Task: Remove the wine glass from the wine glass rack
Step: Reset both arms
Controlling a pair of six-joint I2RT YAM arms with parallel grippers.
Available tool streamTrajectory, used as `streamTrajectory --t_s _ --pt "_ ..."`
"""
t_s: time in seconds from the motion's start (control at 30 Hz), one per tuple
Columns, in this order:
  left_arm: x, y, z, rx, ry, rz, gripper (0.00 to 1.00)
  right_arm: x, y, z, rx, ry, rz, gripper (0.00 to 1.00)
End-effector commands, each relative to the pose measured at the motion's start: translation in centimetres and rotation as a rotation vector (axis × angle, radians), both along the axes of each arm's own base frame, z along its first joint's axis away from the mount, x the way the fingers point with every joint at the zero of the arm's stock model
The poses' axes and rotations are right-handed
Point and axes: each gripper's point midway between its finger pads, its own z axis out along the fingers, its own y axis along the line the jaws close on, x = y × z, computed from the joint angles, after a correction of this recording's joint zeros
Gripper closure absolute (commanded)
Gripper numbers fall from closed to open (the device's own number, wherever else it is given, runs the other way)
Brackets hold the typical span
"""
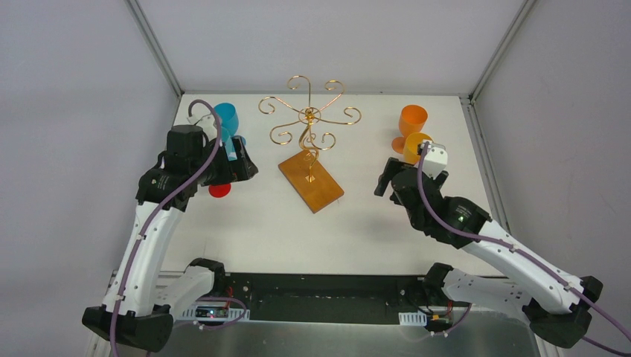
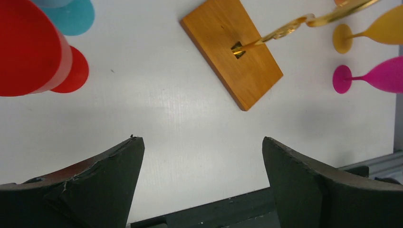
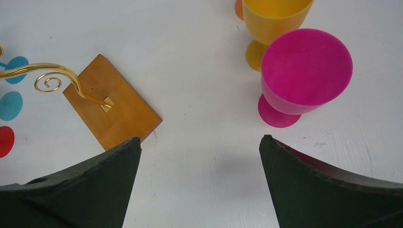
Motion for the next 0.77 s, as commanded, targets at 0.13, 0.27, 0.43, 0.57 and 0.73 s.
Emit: streamTrajectory --t_s 0.13,0.27,0.43,0.57,0.73 --pt "-3.7 -3.4 1.4 -0.079 -0.076 -0.219 0.01 -0.2 0.1 0.5 -0.064 0.021 0.053 0.01" --pt "-4.7 -4.6 0.9 -0.109 -0.077 -0.303 0.01 -0.1 0.4 -0.1 -0.066 0.042 0.042 0.01" --pt "-6.0 -6.7 0.8 -0.174 -0.123 -0.434 0.01 -0.1 0.7 0.0 -0.063 0.052 0.047 0.01" --pt "-6.4 -7.8 1.3 -0.206 -0.181 -0.495 0.01 -0.2 1.2 0.4 -0.046 0.045 0.09 0.01" --pt "-6.1 -8.3 1.4 -0.221 -0.243 -0.516 0.01 -0.1 1.1 0.8 -0.051 0.043 0.083 0.01"
